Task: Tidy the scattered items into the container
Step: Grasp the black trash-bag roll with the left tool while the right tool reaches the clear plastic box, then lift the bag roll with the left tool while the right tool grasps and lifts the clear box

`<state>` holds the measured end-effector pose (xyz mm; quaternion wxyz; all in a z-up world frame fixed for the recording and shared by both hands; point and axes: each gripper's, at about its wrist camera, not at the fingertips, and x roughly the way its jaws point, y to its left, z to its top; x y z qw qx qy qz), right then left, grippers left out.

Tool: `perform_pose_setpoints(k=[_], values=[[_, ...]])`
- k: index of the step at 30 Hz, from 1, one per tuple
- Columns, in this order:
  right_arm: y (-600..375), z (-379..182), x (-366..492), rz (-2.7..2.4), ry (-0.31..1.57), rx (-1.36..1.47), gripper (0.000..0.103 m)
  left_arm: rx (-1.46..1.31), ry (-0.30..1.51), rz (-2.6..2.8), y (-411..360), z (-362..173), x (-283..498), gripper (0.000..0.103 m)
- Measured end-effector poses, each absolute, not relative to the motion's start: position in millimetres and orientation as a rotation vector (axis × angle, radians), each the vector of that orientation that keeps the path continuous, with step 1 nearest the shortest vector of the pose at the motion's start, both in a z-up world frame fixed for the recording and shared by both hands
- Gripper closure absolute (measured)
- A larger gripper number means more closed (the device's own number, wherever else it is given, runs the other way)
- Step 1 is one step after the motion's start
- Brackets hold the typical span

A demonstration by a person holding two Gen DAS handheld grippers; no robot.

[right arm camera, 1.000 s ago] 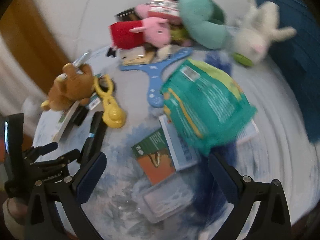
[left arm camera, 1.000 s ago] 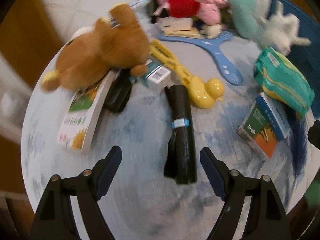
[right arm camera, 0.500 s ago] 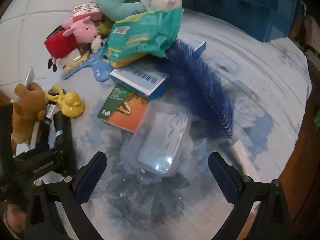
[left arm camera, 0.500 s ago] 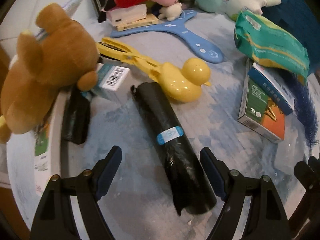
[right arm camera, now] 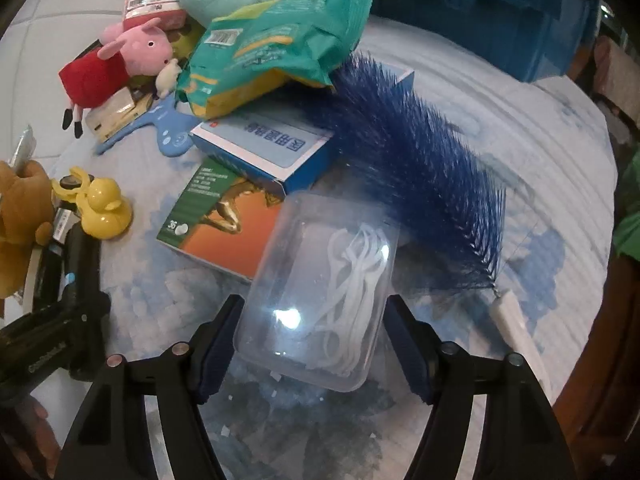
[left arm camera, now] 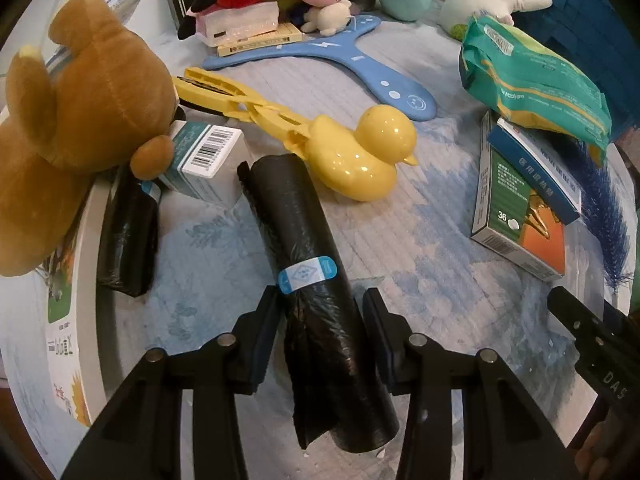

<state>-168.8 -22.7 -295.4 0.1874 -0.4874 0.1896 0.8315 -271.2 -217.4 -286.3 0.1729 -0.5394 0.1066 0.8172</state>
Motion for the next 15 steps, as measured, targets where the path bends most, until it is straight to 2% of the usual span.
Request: perform_pose_setpoints(k=[4, 10, 15], values=[[-32, -297, -169, 2.346, 0.43, -1.393, 0.033, -1.533, 0.293, 2.291, -221, -288, -265, 0.066], [-30, -289, -151, 2.368, 0.509, -1.39, 0.034, -1.511, 0.302, 2.256, -222, -273, -239, 0.069], [-36, -266, -138, 2.42, 0.495, -1.36, 0.035, -1.464, 0.302, 2.232, -214, -256, -219, 0.071]])
